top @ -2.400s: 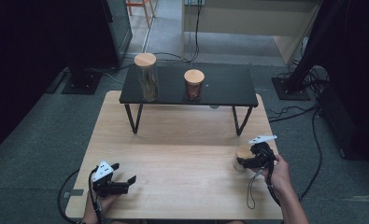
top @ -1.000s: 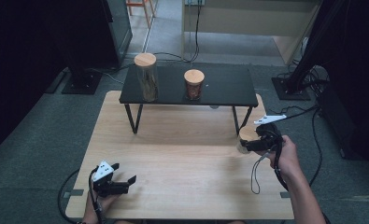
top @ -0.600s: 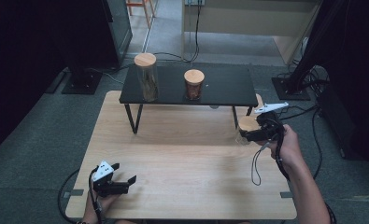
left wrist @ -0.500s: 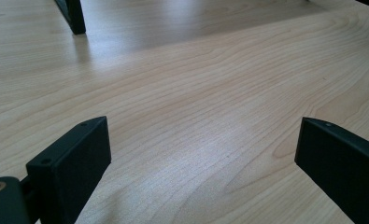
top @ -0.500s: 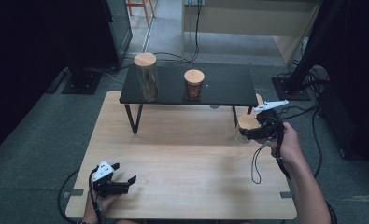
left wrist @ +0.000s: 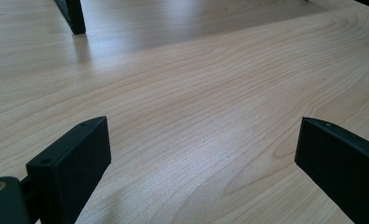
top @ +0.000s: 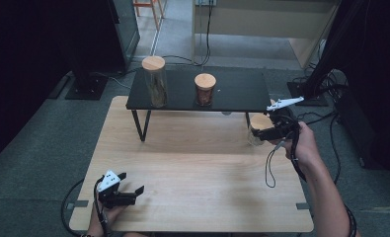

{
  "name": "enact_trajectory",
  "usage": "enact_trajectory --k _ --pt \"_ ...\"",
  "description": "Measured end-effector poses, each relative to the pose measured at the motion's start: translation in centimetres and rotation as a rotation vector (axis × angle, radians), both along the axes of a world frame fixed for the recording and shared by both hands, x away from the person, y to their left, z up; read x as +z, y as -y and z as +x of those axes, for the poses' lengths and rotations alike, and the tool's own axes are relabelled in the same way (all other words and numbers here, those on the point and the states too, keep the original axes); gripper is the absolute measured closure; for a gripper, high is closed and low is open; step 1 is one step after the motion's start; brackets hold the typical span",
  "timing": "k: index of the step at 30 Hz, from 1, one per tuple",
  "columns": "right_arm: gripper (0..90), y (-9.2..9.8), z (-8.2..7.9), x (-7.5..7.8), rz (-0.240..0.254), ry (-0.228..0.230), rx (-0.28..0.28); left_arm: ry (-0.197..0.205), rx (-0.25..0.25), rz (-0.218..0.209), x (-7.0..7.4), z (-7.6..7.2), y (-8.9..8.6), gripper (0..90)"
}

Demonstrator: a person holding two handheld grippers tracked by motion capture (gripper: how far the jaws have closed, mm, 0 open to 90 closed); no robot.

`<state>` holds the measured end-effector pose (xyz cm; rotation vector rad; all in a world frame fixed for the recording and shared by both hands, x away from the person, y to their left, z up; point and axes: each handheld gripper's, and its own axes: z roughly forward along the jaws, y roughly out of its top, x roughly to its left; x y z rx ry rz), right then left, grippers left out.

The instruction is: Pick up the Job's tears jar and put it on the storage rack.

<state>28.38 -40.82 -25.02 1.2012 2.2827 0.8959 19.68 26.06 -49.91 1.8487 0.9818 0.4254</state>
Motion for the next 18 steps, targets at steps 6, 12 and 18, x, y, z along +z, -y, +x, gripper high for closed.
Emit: enact_trajectory --k 6,12,18 --pt "24.5 0.1 0.3 0.6 0.003 0.004 0.008 -0.001 0.003 -0.001 0.0 0.0 0.1 3.7" --pt "24.4 0.3 0.6 1.0 0.010 0.008 0.007 -0.001 0.003 0.001 0.0 0.0 0.1 3.7" --pt "24.4 0.5 1.0 1.8 0.014 0.017 0.009 -0.003 0.001 0.002 0.0 0.0 0.2 3.7"
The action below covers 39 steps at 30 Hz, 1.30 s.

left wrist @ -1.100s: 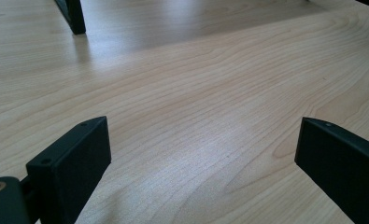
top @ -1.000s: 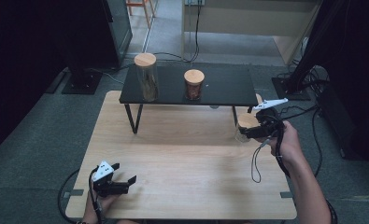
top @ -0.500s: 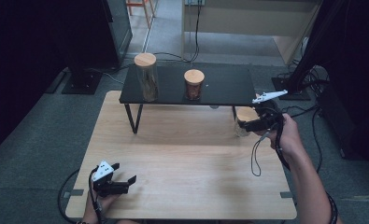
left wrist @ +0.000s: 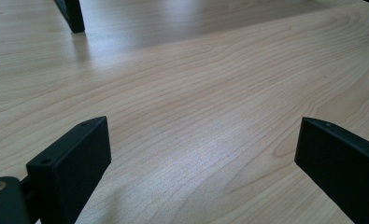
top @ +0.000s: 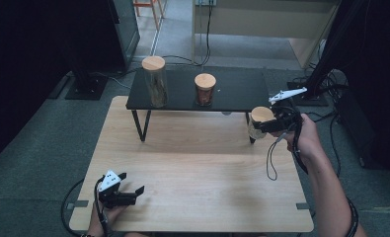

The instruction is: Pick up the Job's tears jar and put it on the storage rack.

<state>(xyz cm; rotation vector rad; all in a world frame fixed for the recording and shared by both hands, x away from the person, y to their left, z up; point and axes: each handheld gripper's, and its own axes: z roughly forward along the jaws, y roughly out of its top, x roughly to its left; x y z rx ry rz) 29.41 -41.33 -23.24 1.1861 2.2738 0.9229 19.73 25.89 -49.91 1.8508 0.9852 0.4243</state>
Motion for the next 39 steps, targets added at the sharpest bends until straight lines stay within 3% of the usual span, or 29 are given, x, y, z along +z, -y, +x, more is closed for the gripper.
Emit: enact_trajectory --k 27,39 --pt "24.4 0.1 2.4 3.1 0.012 0.014 0.002 0.002 -0.009 0.005 0.0 0.1 0.0 3.8" --pt "24.4 -0.7 4.4 3.7 0.003 0.007 0.007 0.002 -0.011 0.004 0.0 0.1 -0.1 3.9"
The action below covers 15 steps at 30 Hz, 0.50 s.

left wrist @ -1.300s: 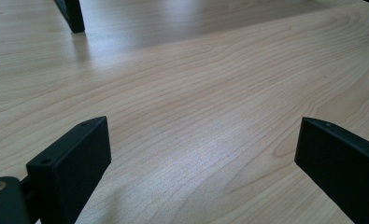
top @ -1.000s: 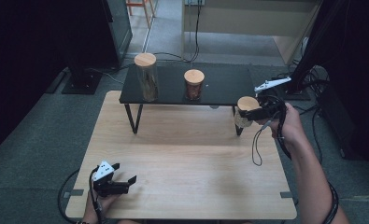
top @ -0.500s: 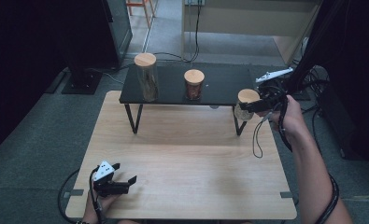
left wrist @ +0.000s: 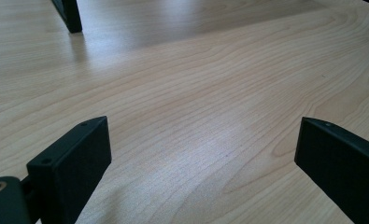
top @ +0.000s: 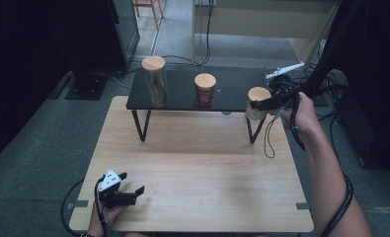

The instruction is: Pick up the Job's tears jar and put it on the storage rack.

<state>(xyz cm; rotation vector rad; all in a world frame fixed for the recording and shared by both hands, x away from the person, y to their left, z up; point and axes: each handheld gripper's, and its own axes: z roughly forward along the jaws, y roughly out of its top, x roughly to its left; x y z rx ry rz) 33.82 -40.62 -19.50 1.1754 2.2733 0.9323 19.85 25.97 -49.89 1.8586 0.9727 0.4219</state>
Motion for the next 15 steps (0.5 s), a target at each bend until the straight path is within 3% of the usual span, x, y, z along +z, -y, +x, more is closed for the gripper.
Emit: enact_trajectory --k 15 --pt "24.4 0.9 2.5 -0.7 0.047 -0.015 -0.008 -0.002 -0.001 -0.003 0.0 0.0 0.0 3.9"
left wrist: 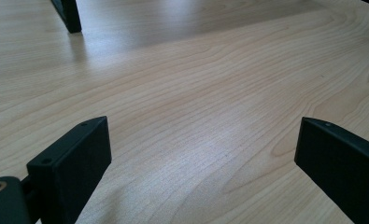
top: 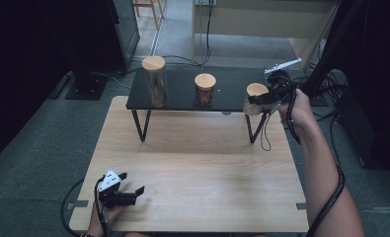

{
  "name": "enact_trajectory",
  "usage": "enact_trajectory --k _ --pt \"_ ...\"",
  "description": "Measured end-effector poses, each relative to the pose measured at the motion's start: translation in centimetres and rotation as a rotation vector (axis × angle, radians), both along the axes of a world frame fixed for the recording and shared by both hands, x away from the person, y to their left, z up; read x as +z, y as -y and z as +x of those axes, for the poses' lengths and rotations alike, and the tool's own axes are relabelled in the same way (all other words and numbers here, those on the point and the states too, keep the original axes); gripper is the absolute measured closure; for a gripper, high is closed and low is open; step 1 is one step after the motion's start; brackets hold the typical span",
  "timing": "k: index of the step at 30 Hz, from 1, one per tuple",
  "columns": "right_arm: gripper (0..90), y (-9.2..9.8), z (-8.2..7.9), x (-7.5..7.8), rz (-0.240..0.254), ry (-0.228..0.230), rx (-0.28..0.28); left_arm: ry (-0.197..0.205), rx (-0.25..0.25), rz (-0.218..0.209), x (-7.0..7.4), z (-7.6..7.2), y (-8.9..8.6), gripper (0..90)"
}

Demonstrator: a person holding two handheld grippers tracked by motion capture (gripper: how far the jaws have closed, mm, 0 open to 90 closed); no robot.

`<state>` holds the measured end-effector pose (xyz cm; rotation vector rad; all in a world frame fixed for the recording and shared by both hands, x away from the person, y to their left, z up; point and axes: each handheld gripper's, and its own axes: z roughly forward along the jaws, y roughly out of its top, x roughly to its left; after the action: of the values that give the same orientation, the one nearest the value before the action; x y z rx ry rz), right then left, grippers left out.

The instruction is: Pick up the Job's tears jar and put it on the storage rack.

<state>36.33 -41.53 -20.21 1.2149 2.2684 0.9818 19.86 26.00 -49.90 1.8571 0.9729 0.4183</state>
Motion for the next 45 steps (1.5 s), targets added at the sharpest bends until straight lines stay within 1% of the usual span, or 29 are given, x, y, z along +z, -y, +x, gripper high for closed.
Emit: enact_trajectory --k 15,18,23,27,39,45 --pt "24.5 0.0 1.9 0.1 -0.001 -0.006 0.012 0.000 0.002 0.000 0.0 0.0 0.0 3.8" --pt "24.5 -0.1 2.3 0.1 0.000 -0.006 0.010 0.000 0.002 -0.002 0.0 0.0 0.0 3.9" --pt "24.4 -0.2 2.9 0.0 0.002 -0.003 0.011 0.000 -0.006 0.008 0.1 0.1 0.0 3.9" --pt "24.4 -0.6 3.5 0.1 -0.005 -0.004 0.013 0.000 -0.009 0.008 0.1 0.1 0.0 3.9" --pt "24.5 -1.2 4.4 -0.1 0.002 0.000 -0.003 0.001 -0.008 0.007 0.0 0.1 0.1 3.9" --pt "24.2 -1.4 4.1 -0.1 0.001 0.003 -0.011 0.000 -0.006 0.005 0.0 0.0 0.1 3.9"
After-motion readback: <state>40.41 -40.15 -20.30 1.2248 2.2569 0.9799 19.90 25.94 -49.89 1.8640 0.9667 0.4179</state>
